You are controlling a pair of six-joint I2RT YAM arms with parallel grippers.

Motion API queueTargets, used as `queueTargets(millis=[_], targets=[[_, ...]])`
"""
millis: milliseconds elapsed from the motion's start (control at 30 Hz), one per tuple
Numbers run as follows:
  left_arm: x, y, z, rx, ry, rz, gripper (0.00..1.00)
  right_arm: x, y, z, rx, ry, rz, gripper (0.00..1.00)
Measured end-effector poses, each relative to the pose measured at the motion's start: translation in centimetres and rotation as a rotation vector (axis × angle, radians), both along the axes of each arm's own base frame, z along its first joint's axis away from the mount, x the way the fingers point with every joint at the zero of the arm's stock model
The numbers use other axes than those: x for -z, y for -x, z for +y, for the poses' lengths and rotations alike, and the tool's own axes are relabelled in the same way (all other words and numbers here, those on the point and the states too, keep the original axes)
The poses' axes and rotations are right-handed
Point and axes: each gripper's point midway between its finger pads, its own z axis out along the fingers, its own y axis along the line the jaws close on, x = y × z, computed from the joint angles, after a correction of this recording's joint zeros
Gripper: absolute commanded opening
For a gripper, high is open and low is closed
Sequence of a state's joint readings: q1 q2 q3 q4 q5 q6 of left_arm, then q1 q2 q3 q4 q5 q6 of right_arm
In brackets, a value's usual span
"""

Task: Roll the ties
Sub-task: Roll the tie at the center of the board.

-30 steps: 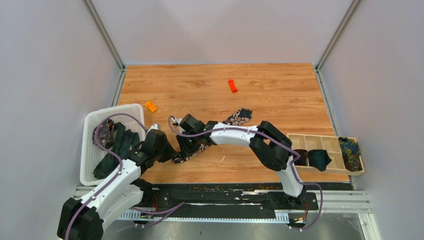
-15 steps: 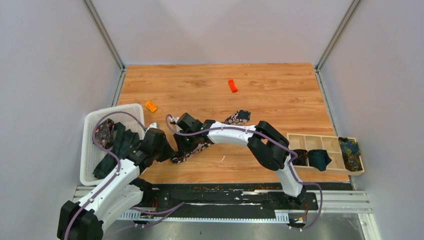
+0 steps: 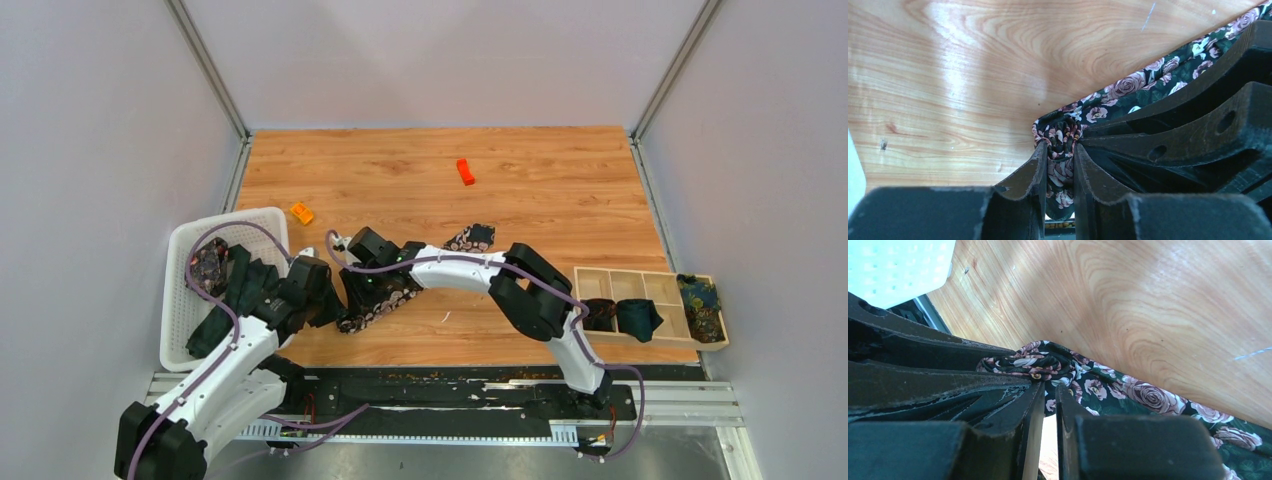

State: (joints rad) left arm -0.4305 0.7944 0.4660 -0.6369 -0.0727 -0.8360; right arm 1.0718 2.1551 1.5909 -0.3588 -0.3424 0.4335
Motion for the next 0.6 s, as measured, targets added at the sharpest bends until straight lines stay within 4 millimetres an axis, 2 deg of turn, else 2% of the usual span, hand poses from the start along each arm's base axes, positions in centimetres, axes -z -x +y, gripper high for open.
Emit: queueTargets(millis=[200, 600], targets=[[0.57, 0.67, 0.50, 0.007, -0.033, 0.038, 0.09, 0.57, 0.73, 0.58, -0.012, -0.013, 0.031, 0.16], [0.50, 0.46, 0.53, 0.021, -0.063, 0.075, 0.09, 0.95, 0.79, 0.58, -0.008, -0.020, 0.033, 0.15]])
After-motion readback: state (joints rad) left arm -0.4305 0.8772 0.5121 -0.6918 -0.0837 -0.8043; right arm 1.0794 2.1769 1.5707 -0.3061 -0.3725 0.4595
